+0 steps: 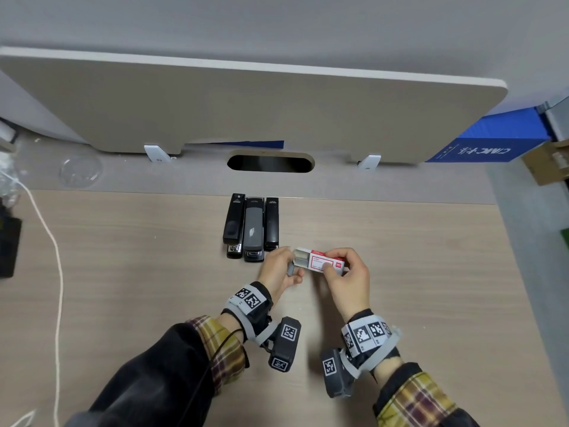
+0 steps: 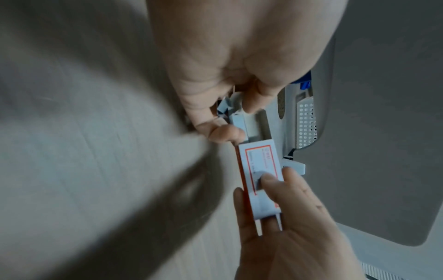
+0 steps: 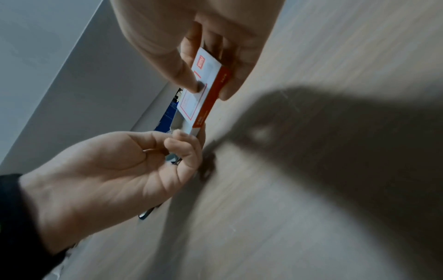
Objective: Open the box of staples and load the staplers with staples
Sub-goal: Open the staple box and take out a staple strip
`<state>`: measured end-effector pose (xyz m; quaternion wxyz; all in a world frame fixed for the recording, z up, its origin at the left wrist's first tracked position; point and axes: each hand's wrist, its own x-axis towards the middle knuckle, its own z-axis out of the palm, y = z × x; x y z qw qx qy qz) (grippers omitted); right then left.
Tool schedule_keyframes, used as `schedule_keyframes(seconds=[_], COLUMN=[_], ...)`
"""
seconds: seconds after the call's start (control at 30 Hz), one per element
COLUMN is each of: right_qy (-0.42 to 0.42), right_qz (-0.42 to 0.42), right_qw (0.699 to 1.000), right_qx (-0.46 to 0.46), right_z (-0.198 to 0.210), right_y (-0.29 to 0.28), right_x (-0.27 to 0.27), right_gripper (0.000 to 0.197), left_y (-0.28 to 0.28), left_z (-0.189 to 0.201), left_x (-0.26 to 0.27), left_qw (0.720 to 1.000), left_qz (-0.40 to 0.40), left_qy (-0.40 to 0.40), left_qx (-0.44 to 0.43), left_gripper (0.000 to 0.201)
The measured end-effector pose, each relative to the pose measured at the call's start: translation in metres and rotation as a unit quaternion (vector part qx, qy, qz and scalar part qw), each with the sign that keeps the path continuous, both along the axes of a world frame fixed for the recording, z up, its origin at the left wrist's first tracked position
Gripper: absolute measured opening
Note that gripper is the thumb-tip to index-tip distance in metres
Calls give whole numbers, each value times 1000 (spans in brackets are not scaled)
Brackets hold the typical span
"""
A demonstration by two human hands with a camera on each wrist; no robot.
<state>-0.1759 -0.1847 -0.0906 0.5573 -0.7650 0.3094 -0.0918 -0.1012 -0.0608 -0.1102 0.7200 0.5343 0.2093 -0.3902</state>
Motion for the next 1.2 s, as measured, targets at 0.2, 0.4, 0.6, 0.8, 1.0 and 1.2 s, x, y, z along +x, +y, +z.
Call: schedule_keyframes(seconds=[0.2,0.4,0.6,0.8,1.0,1.2], right_qy=[-20,7,18,30,77,65], right_qz=[-3,-29,-48,-104,-72,75], right_qw=[999,1000,999,994,994,973], right_qx=[-28,3,8,9,-42,-206], right_z=[8,-7,-20,-29,-32,-13], right_y=[-2,-10,-16,-31,-39,-40], right_x=[3,1,1,4,5,2], right_gripper=[31,39,39,31,25,36], left_y=[-4,0,3,9,-1,-20], left_z=[-2,-5,-14,-18,-17,-22], left_x=[-2,-2,0,-2,-5,-5], left_qw=[998,993,983,971,959,934], left_qz=[-33,-30,-30,-13,-41,-92], left_qy=[-39,-82,-109,-119,-154,-223], left_qx=[40,77,145,207,233,265], left_gripper=[5,8,21,22,19,25])
